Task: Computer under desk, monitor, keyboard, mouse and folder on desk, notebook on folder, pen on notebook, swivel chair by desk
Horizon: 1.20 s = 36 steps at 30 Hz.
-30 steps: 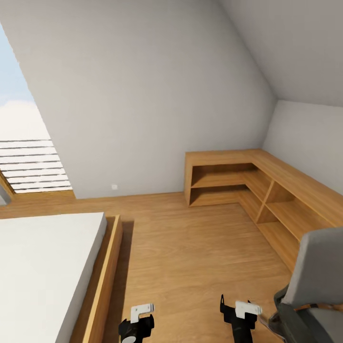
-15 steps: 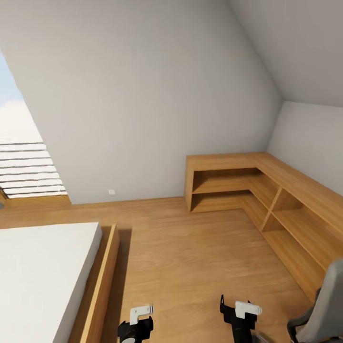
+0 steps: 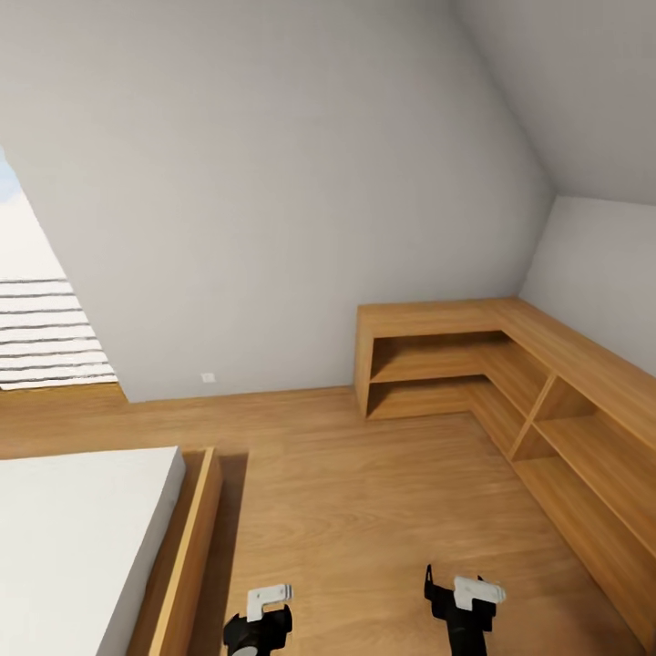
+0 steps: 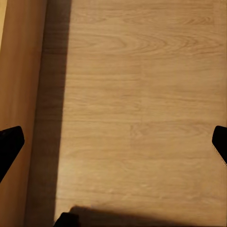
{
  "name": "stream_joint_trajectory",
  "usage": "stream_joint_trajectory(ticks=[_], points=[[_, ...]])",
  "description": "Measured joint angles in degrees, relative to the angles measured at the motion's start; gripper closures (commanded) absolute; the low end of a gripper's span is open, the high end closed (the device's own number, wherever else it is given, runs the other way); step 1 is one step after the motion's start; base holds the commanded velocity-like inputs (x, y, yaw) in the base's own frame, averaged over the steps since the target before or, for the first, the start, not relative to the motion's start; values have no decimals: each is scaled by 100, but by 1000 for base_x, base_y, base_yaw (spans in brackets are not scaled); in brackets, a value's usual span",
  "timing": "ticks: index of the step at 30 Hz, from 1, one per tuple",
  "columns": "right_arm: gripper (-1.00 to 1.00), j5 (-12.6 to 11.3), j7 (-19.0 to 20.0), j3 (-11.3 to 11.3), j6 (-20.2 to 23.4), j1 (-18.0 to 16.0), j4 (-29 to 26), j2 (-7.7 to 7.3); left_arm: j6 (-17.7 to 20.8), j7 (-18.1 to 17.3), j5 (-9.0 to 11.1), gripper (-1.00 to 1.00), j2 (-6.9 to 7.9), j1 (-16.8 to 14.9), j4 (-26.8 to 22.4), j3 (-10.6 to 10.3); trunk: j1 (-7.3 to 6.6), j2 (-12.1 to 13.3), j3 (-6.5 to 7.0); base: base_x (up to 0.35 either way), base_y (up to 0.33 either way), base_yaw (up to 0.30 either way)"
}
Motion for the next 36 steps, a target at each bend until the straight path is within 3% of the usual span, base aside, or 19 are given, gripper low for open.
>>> stream_joint_trajectory(ticks=[6, 24, 30, 36], points=[[-100, -13, -1, -1, 16, 8, 14, -181, -119, 0, 12, -100, 12, -2, 18, 9, 0, 0, 0, 330, 0, 0], [-100, -5, -2, 11, 17, 9, 15, -181, -114, 3, 31, -100, 22, 1, 38, 22, 0, 0, 0, 330, 0, 0], [-100, -2, -2, 22, 24, 9, 15, -159, -177, -1, 13, -100, 6, -2, 537, 2, 0, 0, 0, 330, 0, 0], [-100, 5, -2, 28, 27, 9, 15, -132, -492, 1, 34, -100, 18, -3, 894, 11, 0, 0, 0, 330, 0, 0]])
